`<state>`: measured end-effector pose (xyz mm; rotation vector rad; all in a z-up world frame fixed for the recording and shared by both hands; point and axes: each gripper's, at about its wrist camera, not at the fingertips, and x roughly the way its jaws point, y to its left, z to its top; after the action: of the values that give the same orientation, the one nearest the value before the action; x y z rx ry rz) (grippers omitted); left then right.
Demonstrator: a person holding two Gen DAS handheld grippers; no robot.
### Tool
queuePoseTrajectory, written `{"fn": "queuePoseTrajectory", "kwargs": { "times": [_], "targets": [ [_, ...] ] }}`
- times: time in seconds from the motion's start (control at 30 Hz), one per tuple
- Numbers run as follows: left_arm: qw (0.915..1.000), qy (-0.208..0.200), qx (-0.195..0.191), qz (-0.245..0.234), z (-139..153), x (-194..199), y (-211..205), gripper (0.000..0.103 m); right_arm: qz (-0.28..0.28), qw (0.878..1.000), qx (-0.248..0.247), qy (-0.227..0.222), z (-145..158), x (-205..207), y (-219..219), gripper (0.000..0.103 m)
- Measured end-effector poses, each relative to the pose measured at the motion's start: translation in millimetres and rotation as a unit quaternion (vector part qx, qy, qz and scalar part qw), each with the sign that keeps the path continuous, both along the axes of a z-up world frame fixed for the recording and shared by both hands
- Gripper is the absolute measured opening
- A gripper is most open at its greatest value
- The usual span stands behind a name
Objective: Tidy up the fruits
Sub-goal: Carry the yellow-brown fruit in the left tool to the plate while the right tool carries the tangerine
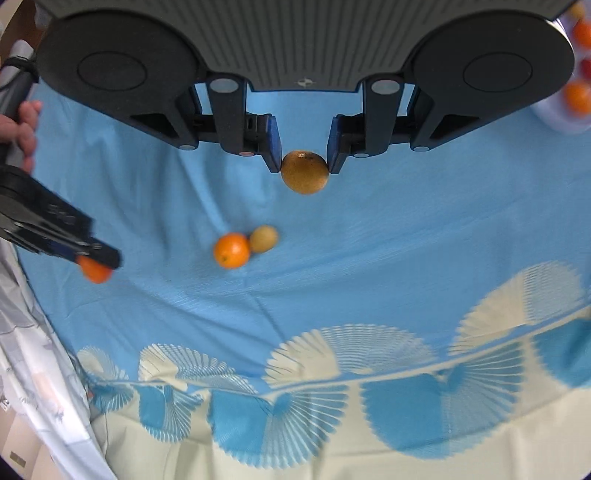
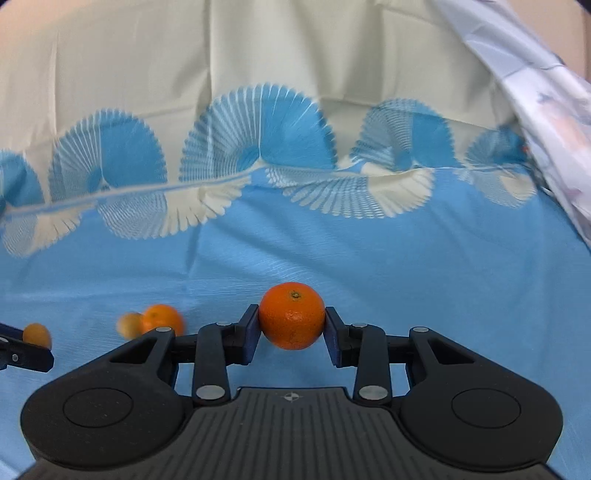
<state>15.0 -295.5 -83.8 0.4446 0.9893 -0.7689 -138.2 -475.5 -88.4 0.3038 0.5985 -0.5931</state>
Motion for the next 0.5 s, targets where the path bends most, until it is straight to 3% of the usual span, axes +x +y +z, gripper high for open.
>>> {"fn": "queuePoseTrajectory", "kwargs": {
  "times": [0.23,0.5],
  "targets": [
    [0.9984,-0.022,0.008,0.051,67.9,-33.3,105.2,0.029,0.035,0.998,-0.017,-0.056,77.4,-53.5,113.6,0.038],
    [0.9914,-0.047,-0.001,0.123,126.3,-72.1,231.3,0.029,0.161,0.983,0.017,-0.091,132.0,-75.1,254.5,0.038]
  ]
}}
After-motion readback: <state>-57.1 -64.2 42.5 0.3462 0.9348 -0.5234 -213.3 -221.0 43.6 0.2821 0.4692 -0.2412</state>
